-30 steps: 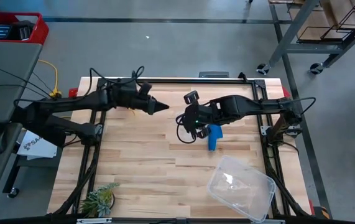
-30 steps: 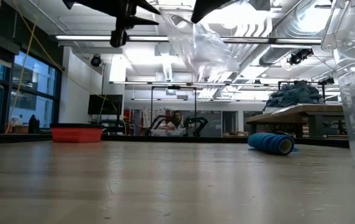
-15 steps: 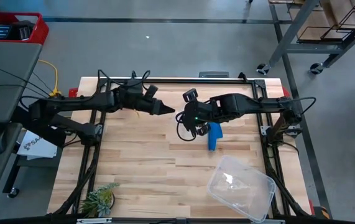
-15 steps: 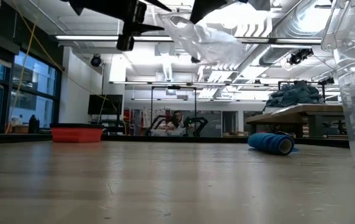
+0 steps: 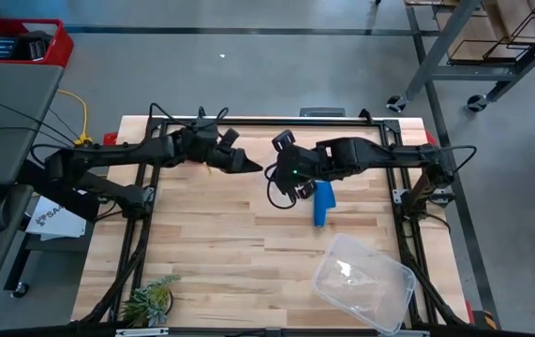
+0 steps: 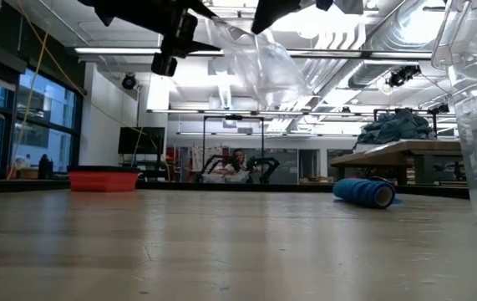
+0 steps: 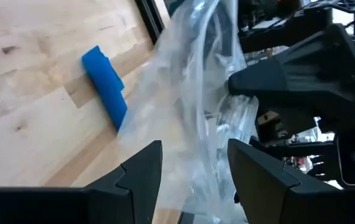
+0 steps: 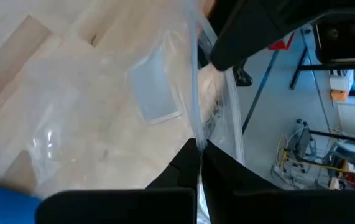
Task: Roll bandage
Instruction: Put the blue rolled bandage into the transparent zip bag
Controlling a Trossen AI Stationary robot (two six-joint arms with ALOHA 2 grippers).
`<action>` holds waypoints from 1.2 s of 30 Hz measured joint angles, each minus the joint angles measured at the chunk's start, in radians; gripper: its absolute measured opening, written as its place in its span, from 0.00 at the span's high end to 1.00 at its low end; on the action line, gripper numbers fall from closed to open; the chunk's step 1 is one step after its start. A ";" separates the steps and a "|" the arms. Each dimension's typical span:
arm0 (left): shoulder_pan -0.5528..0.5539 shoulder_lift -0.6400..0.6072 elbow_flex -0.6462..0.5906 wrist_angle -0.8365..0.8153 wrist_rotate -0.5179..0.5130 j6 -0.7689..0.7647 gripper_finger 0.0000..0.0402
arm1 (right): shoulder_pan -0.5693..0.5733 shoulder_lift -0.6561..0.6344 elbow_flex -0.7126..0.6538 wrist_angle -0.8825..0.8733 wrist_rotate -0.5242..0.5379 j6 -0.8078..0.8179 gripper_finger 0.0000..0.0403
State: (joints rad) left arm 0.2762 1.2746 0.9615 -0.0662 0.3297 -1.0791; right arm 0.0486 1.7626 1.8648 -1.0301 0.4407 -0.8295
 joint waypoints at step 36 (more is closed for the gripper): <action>0.002 0.086 0.000 -0.067 -0.017 0.052 0.99 | -0.015 0.000 0.000 0.091 -0.015 -0.001 1.00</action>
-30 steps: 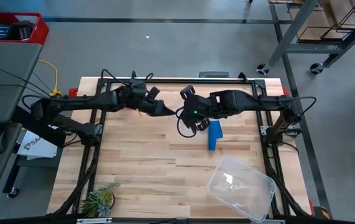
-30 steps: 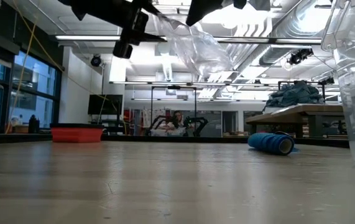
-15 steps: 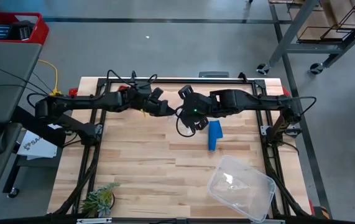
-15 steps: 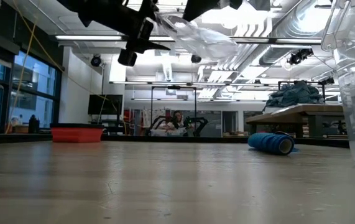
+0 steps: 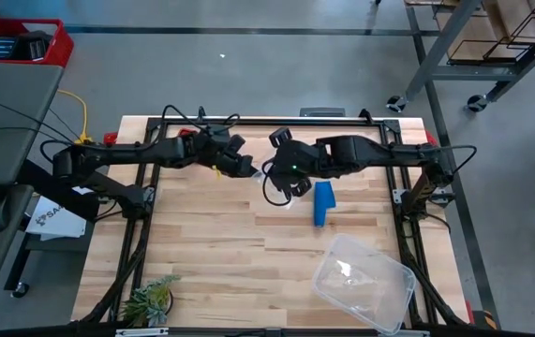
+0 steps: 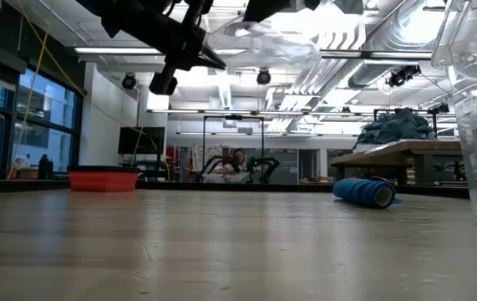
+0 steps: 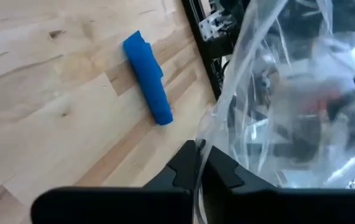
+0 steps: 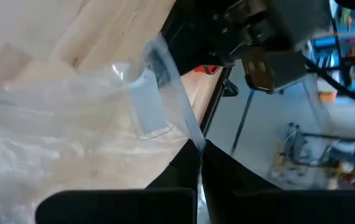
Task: Roll bandage
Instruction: Put the blue rolled bandage into the transparent zip bag
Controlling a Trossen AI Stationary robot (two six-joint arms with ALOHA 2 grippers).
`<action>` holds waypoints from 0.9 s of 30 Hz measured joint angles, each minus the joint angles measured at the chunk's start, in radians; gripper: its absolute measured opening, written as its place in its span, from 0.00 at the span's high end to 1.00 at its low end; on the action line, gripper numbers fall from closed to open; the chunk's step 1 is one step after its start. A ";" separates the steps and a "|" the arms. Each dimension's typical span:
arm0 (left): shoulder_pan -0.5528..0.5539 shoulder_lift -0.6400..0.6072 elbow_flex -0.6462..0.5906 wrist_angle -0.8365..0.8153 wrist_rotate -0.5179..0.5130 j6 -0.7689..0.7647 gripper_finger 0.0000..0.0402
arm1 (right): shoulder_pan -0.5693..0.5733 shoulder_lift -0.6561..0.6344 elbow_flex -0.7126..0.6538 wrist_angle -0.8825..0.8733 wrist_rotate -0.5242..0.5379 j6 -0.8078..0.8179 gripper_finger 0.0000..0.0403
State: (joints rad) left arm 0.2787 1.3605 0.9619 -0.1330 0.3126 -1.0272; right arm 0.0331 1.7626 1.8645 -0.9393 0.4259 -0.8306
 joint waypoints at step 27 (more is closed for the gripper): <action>0.088 -0.221 0.000 -0.369 -0.368 0.280 1.00 | -0.111 -0.006 0.045 -0.359 -0.131 1.238 0.45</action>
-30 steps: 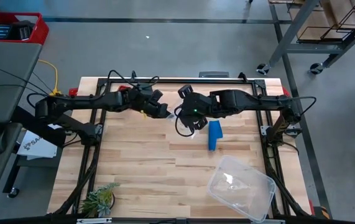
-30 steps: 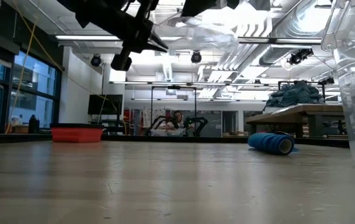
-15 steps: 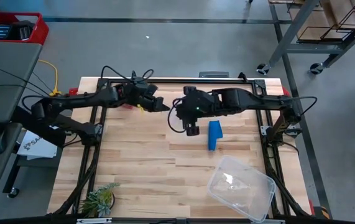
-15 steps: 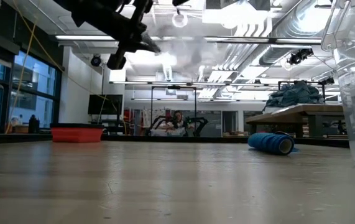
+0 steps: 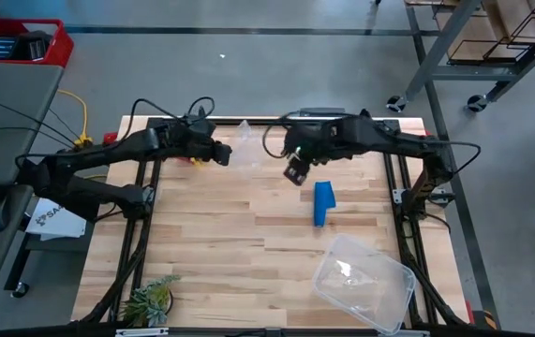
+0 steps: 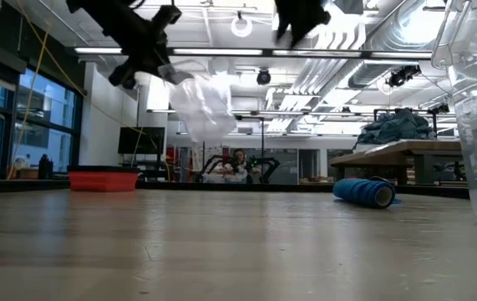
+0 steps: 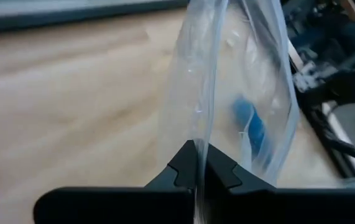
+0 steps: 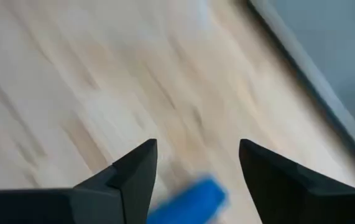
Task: Roll bandage
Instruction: Put the blue rolled bandage into the transparent zip bag
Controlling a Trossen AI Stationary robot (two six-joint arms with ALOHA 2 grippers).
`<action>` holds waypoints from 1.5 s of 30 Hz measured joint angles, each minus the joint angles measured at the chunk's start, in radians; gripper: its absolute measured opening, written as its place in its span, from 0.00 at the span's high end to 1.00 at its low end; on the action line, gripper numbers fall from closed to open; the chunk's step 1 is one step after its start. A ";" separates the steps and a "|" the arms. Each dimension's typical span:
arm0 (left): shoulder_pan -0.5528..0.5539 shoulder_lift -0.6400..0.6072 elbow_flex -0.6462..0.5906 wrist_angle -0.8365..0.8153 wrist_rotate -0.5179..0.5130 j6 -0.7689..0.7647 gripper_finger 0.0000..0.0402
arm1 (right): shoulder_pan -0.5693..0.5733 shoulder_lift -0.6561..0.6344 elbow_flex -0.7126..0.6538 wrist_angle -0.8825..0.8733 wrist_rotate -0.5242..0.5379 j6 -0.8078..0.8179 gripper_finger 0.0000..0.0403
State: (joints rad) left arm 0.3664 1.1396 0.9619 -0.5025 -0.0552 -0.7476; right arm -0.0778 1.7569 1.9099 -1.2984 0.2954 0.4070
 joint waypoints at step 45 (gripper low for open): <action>-0.271 0.082 0.000 -0.016 -0.297 -0.166 1.00 | 0.000 -0.069 -1.014 0.687 -0.285 0.963 0.55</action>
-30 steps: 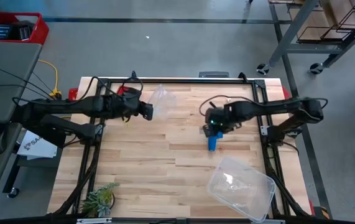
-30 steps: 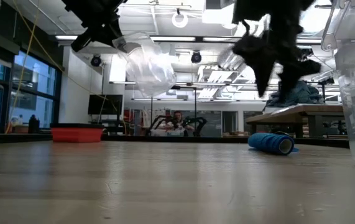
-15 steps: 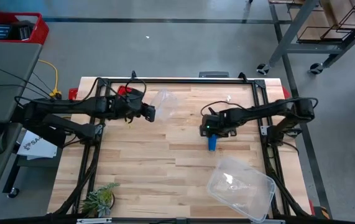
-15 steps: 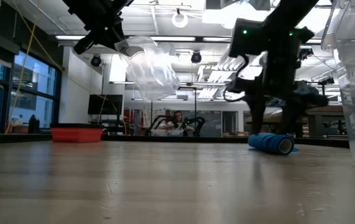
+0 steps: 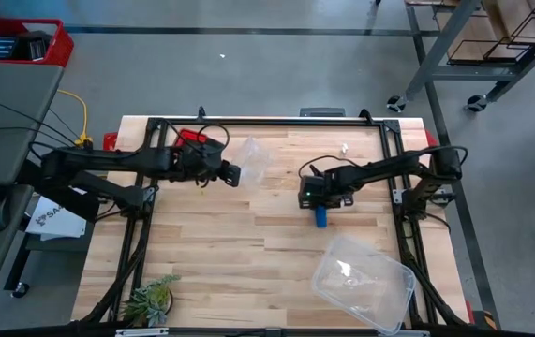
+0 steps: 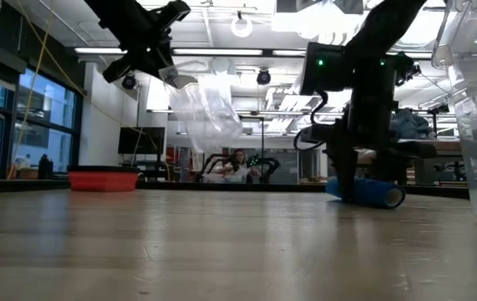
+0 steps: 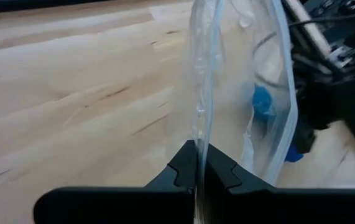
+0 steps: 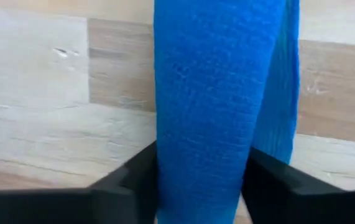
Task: Roll bandage
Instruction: Put the blue rolled bandage into the transparent zip bag
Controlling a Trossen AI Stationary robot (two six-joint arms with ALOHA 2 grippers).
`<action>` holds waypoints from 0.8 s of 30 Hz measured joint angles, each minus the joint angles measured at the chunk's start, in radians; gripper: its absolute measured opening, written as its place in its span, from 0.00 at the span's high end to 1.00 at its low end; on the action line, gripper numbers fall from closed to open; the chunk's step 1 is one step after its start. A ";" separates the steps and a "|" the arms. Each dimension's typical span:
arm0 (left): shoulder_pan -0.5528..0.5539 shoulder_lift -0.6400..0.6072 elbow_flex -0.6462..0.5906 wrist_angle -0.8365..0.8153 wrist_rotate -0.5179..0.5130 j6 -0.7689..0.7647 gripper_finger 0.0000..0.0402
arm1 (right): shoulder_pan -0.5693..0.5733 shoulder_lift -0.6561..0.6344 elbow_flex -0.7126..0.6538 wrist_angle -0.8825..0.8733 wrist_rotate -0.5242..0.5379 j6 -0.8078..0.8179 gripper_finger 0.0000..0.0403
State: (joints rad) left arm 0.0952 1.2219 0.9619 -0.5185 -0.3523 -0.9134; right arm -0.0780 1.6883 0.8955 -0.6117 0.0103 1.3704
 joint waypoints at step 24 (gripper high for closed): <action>0.042 0.337 0.292 0.040 0.325 0.281 1.00 | -0.104 -0.493 0.002 0.814 0.416 -0.313 0.96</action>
State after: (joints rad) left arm 0.1369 1.5592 1.2539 -0.4786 -0.0273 -0.6320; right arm -0.1823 1.1957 0.8974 0.2025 0.4259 1.0570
